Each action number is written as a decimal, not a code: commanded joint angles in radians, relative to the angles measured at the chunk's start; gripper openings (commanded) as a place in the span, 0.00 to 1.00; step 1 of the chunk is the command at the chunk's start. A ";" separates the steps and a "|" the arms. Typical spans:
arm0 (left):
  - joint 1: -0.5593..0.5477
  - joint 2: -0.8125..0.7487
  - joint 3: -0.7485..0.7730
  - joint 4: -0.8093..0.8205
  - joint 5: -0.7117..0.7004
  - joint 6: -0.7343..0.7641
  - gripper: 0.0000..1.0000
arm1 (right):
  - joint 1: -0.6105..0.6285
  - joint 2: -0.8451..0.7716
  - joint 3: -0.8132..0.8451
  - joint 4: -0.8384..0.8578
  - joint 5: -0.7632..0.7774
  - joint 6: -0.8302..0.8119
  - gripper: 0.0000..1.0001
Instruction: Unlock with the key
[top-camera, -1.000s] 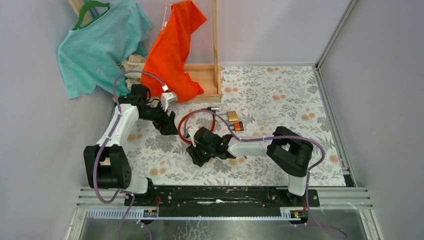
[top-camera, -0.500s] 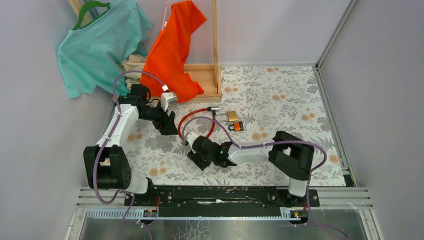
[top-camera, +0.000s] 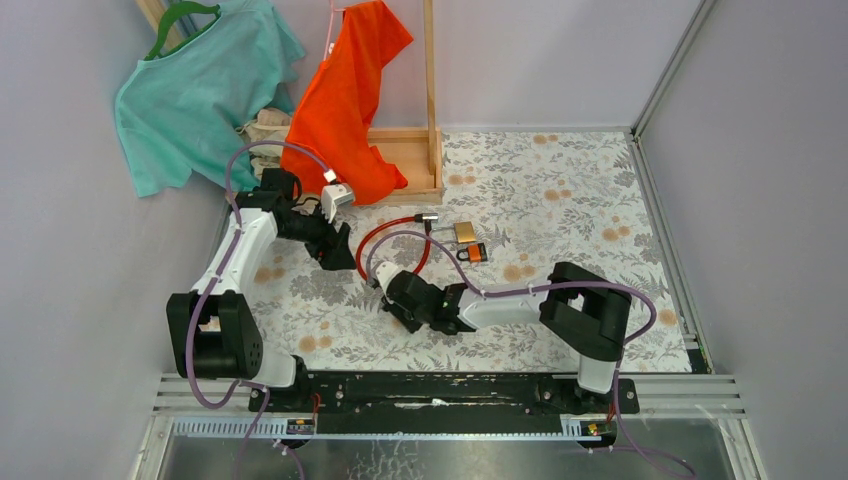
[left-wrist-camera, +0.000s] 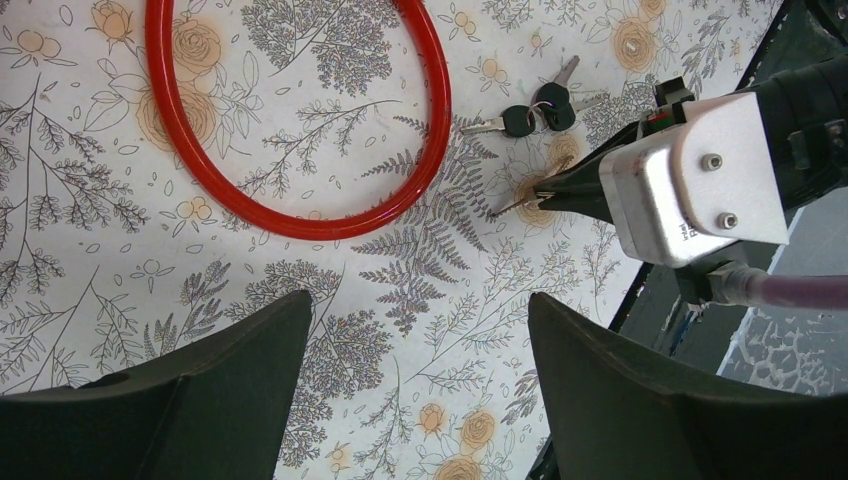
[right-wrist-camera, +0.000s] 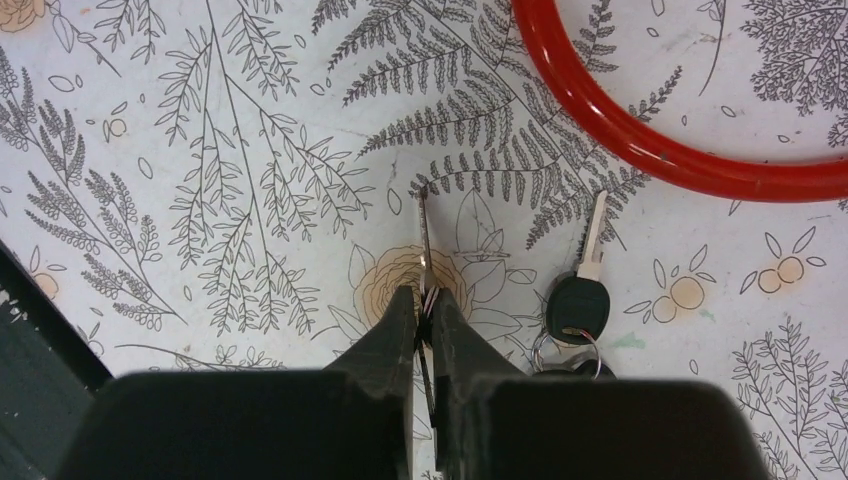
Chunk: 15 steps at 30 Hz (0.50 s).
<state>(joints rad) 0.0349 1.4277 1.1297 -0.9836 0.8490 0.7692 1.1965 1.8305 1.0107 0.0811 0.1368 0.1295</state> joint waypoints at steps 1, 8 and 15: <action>0.006 -0.017 -0.013 -0.008 0.030 0.000 0.87 | 0.005 0.004 -0.026 -0.057 -0.020 0.003 0.00; 0.003 0.013 -0.036 -0.055 0.114 0.048 0.90 | -0.004 -0.078 -0.068 -0.004 -0.067 0.000 0.00; -0.020 0.008 -0.057 -0.142 0.201 0.173 0.95 | -0.074 -0.251 -0.097 0.037 -0.157 0.008 0.00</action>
<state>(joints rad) 0.0296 1.4410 1.0893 -1.0401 0.9569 0.8394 1.1721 1.7195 0.9157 0.0879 0.0540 0.1291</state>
